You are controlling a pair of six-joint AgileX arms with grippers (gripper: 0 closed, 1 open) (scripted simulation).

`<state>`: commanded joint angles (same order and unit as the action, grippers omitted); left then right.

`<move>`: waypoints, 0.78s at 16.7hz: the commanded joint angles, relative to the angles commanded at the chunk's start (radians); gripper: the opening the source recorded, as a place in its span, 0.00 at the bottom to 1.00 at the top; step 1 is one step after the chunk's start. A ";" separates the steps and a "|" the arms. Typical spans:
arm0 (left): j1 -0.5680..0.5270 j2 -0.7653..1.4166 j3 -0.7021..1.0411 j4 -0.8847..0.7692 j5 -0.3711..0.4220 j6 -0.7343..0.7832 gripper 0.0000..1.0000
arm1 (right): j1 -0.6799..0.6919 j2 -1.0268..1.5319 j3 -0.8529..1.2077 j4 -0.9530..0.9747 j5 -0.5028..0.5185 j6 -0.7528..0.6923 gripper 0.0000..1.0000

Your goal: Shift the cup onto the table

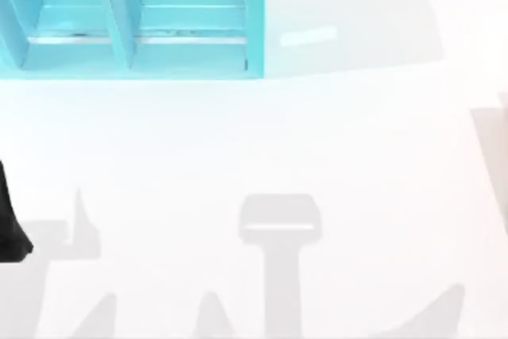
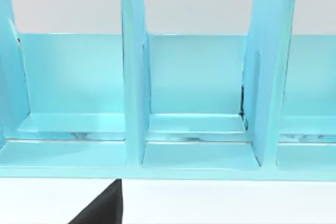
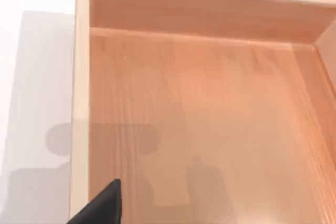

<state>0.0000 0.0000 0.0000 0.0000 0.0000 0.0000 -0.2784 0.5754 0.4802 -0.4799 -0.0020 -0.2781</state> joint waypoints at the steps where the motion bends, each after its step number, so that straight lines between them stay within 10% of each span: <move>1: 0.000 0.000 0.000 0.000 0.000 0.000 1.00 | -0.042 0.099 0.069 -0.074 -0.001 -0.041 1.00; 13: 0.000 0.000 0.000 0.000 0.000 0.000 1.00 | -0.426 0.919 0.707 -0.745 -0.002 -0.417 1.00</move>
<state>0.0000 0.0000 0.0000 0.0000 0.0000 0.0000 -0.7043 1.4945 1.1871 -1.2253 -0.0043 -0.6955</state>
